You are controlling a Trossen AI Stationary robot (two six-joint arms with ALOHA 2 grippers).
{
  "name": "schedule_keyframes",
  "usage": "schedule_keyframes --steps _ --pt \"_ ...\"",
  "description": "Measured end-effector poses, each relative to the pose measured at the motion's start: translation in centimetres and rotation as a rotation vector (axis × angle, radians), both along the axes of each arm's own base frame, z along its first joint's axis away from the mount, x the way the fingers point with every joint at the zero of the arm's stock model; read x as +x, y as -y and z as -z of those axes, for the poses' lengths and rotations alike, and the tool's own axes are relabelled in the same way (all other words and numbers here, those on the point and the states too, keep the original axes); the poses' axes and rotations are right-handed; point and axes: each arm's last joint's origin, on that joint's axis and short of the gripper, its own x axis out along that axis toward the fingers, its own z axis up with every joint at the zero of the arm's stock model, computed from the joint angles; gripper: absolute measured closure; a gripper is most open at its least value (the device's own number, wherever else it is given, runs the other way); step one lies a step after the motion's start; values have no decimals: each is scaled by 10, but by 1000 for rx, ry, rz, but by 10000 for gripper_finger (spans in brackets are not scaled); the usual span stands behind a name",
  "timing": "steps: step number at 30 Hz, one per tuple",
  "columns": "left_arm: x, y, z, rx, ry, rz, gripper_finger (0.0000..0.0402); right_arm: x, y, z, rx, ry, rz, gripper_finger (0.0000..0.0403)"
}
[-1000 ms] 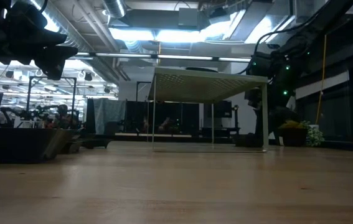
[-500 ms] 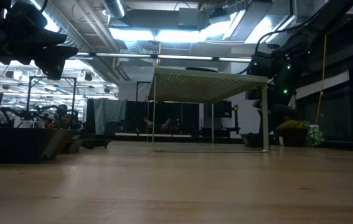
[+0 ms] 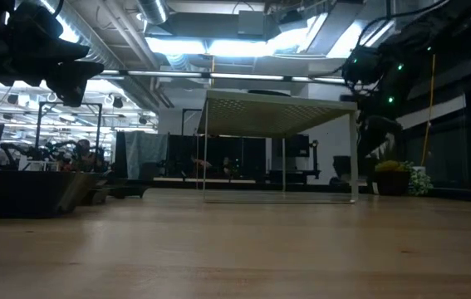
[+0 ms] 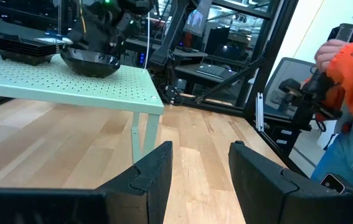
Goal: Pick & Place Mini shaped plates
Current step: Stack the black distorted square plate on top of the black distorted square plates on the shelf
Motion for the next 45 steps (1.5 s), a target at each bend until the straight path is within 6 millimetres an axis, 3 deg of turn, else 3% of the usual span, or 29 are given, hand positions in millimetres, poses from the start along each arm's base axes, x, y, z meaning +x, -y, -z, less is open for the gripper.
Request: schedule_keyframes --steps 20,30,35,45 --pt "0 0 0 0 0 0 249 -27 -34 -65 -335 220 98 401" --pt "0 0 0 0 0 0 249 -18 -52 -88 -406 376 -79 401" --pt "0 0 0 0 0 0 249 -13 -62 -114 -493 414 -192 401" --pt "0 0 0 0 0 0 249 -8 -87 -166 -457 647 -381 401"
